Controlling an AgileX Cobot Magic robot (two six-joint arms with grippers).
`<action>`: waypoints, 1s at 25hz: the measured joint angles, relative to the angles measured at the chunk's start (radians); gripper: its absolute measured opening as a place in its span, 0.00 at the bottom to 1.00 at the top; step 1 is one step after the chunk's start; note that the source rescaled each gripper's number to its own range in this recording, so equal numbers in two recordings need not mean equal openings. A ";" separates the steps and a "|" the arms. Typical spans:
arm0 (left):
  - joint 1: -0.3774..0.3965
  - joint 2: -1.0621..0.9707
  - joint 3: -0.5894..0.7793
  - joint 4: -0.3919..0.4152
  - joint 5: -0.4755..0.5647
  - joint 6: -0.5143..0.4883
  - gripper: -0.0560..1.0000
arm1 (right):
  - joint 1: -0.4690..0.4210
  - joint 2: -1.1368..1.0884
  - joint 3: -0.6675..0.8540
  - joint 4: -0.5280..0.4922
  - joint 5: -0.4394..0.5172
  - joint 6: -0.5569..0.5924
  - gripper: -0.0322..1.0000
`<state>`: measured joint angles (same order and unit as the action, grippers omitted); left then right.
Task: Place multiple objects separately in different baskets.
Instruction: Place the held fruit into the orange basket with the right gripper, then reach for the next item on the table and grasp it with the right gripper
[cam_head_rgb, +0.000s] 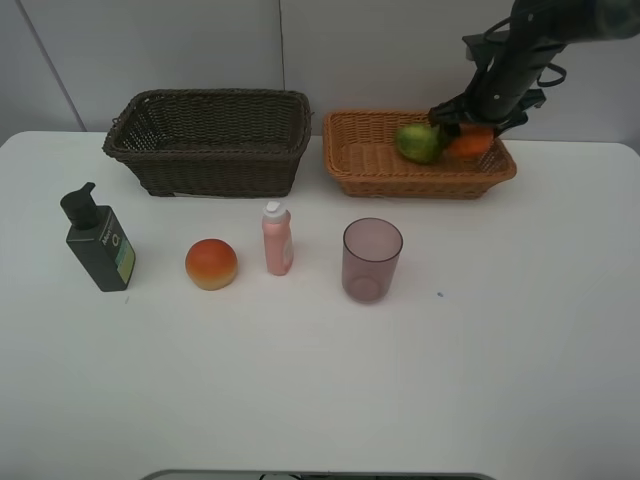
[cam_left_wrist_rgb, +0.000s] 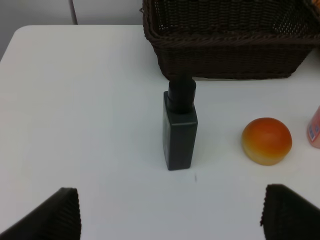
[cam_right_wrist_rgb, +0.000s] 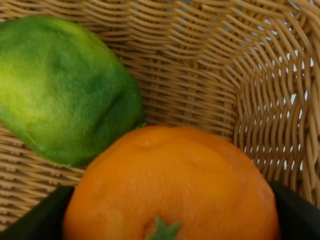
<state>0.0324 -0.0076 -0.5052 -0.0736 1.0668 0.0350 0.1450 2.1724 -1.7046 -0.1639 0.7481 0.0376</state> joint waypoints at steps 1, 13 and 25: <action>0.000 0.000 0.000 0.000 0.000 0.000 0.89 | 0.000 0.000 0.000 0.000 0.000 0.000 0.75; 0.000 0.000 0.000 0.000 0.000 0.000 0.89 | 0.000 -0.004 0.000 0.000 -0.004 0.000 1.00; 0.000 0.000 0.000 0.000 0.000 0.000 0.89 | 0.032 -0.129 0.000 0.005 0.147 -0.001 1.00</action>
<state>0.0324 -0.0076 -0.5052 -0.0736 1.0668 0.0350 0.1771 2.0438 -1.7050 -0.1588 0.8951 0.0365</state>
